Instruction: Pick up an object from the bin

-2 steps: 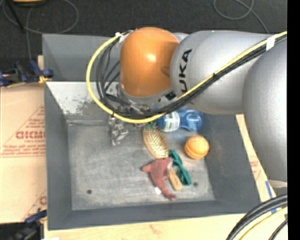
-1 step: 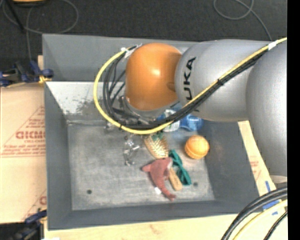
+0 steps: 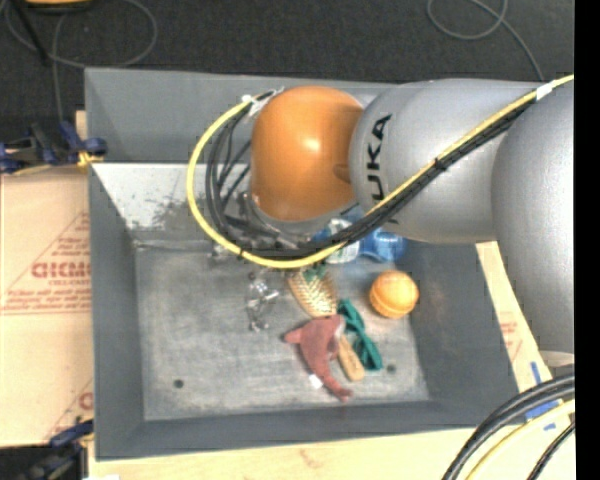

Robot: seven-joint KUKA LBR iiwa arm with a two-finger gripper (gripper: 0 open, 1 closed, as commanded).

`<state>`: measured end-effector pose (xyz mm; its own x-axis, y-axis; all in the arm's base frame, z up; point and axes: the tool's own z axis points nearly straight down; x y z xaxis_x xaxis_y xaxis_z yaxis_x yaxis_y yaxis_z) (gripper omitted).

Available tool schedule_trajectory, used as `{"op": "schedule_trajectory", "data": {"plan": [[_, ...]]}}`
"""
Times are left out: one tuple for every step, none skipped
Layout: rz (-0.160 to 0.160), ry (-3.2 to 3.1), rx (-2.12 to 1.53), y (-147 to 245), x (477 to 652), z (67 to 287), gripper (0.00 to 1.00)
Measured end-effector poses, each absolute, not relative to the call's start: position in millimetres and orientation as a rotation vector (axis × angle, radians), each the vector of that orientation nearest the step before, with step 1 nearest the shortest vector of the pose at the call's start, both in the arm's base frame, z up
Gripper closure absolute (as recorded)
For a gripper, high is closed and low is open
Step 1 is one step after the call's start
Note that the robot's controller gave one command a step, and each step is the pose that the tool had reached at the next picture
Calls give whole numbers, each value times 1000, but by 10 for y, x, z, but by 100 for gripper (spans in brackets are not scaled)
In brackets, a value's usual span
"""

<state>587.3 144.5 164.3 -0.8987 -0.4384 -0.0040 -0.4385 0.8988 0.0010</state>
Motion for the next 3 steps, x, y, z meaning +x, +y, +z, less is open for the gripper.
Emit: {"op": "schedule_trajectory", "data": {"plan": [[4, 3078, -591, 1098, 5816, 1331, 0], [-2, 3083, -616, 870, 5638, 1217, 0], [-1, 3063, -685, 585, 5544, 1216, 0]]}}
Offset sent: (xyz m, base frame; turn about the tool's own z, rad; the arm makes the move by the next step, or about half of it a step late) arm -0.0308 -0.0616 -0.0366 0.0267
